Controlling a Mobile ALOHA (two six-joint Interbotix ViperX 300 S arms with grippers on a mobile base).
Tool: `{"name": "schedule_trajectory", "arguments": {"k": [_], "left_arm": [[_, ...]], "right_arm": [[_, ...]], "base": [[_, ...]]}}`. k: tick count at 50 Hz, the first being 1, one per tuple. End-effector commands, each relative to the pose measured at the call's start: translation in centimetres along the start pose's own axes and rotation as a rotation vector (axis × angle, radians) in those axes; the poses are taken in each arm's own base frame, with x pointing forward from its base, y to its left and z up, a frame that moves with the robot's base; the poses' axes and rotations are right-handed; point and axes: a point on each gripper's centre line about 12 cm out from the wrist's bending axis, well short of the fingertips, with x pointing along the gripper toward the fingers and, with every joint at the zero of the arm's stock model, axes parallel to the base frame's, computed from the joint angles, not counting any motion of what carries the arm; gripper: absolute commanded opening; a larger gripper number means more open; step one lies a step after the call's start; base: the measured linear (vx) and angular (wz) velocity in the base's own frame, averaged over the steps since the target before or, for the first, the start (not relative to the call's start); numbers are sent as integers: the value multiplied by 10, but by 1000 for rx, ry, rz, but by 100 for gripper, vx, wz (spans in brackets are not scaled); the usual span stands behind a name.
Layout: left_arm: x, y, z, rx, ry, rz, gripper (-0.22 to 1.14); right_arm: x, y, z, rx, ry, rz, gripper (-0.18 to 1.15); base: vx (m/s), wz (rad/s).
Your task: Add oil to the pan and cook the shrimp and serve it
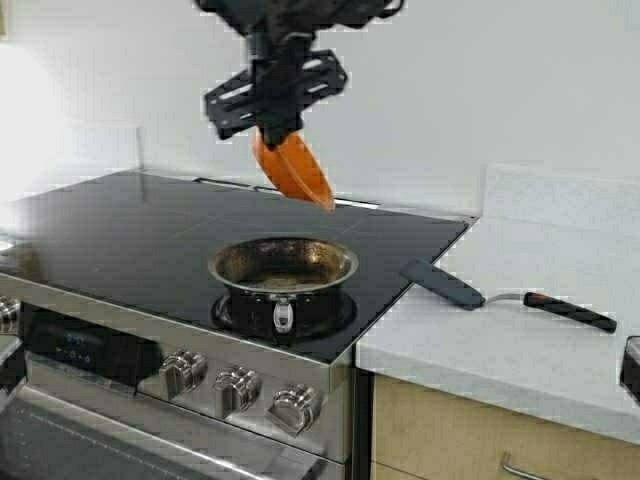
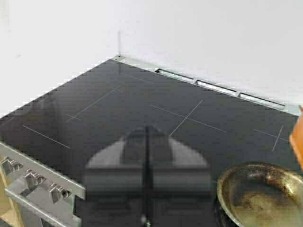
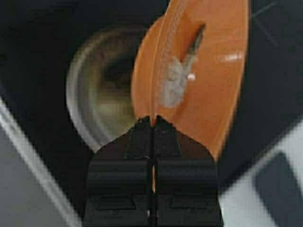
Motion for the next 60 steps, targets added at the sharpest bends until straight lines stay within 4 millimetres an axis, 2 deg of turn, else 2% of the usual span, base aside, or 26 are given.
{"name": "schedule_trajectory", "arguments": {"k": [1, 9, 22, 34, 41, 54, 60], "left_arm": [[1, 0, 4, 0, -9, 0, 3], [1, 0, 4, 0, -9, 0, 3], [1, 0, 2, 0, -6, 0, 3], [1, 0, 2, 0, -5, 0, 3], [1, 0, 2, 2, -5, 0, 3], [1, 0, 2, 3, -6, 0, 3], [1, 0, 2, 2, -5, 0, 3]], "right_arm": [[1, -14, 29, 127, -84, 178, 5], [20, -40, 27, 311, -118, 358, 5], [49, -70, 0, 577, -163, 516, 5], [65, -71, -18, 807, -278, 725, 5], [77, -68, -41, 891, -268, 729, 5], [84, -80, -57, 1078, -379, 824, 5], [92, -84, -76, 1170, -333, 825, 5]], "base": [[0, 0], [0, 0], [0, 0], [0, 0], [0, 0], [0, 0], [0, 0]]}}
